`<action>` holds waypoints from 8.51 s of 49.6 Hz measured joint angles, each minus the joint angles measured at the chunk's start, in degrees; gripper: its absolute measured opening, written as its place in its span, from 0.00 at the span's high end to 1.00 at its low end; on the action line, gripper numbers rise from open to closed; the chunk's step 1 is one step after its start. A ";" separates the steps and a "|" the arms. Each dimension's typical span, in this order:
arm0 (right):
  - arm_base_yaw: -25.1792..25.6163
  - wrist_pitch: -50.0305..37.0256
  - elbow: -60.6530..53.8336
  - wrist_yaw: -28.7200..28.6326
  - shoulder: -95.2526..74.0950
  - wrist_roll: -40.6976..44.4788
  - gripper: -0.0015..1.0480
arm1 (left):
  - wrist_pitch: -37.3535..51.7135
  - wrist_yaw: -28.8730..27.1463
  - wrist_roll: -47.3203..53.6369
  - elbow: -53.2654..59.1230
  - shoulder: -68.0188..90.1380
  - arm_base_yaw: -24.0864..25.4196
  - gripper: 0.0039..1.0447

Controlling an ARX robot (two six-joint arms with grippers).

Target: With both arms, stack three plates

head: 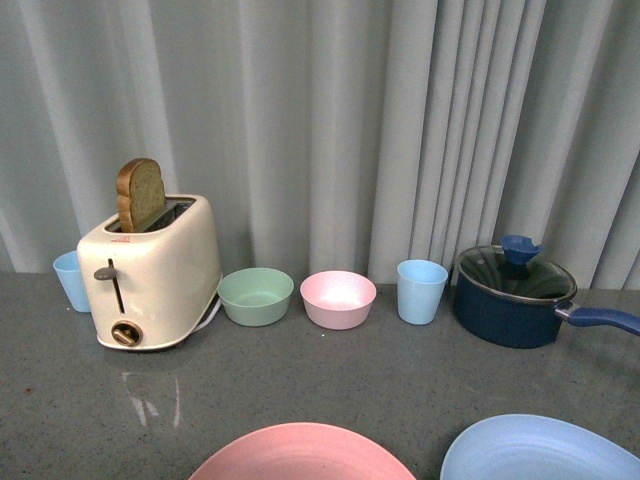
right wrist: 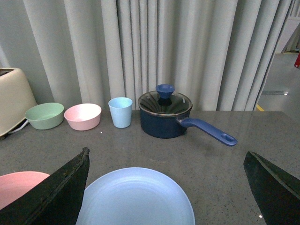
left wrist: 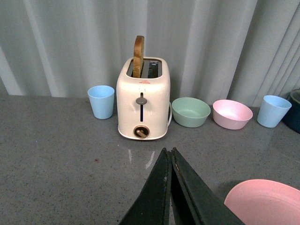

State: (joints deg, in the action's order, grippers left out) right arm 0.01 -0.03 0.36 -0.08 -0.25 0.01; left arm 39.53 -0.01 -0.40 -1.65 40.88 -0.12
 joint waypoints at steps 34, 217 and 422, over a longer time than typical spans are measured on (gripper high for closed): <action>0.00 0.00 0.00 0.00 0.00 0.00 0.07 | -23.30 0.00 0.00 0.09 -24.87 0.00 0.97; 17.90 -18.23 37.55 -17.55 -113.33 5.05 0.97 | -39.50 0.00 0.07 0.07 -40.70 0.00 0.06; -0.15 -30.29 -0.02 0.15 -30.49 -0.02 0.97 | -39.52 -0.02 0.07 0.07 -40.81 0.00 0.06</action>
State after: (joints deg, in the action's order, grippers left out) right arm -0.14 -30.33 0.34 0.08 -30.74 -0.01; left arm 0.01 -0.03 -0.34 -1.58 0.08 -0.12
